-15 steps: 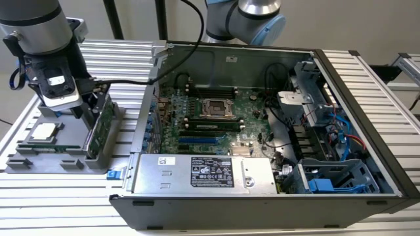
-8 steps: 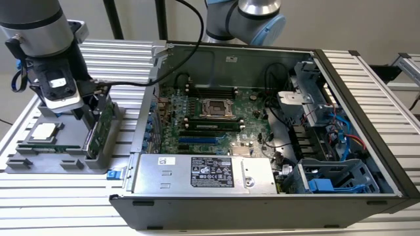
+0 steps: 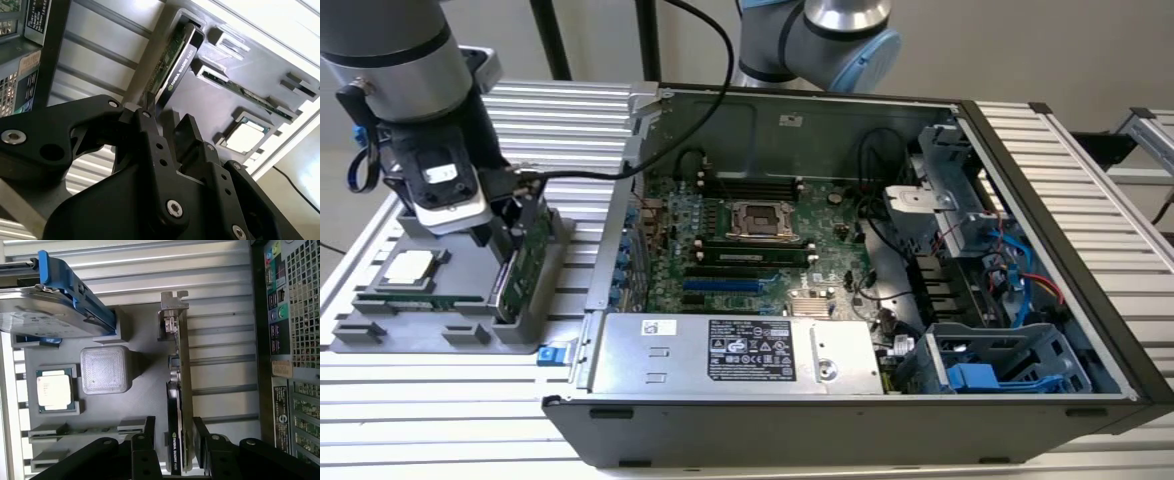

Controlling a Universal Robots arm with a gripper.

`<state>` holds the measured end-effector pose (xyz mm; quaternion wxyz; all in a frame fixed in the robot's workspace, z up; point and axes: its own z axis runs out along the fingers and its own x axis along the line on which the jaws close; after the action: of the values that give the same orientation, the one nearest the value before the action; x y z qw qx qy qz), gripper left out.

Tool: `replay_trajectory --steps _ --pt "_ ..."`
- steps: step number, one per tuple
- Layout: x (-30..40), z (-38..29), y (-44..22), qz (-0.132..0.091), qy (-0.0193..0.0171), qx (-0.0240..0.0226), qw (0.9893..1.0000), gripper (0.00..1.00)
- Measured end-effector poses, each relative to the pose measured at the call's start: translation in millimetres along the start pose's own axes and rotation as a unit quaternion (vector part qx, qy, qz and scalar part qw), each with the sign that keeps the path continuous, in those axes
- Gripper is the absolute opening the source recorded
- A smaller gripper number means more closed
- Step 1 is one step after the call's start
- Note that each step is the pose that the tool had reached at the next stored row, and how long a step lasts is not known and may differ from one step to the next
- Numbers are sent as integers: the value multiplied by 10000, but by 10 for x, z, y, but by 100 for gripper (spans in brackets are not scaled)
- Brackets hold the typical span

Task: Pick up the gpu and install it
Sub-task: 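Pick up the gpu and move the gpu toward the slot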

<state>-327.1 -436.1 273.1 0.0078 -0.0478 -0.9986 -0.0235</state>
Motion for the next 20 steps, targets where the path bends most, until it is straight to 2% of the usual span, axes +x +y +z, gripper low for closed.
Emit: replay_trajectory --steps 20 --pt "-5 150 -7 -1 0 0 10000 100"
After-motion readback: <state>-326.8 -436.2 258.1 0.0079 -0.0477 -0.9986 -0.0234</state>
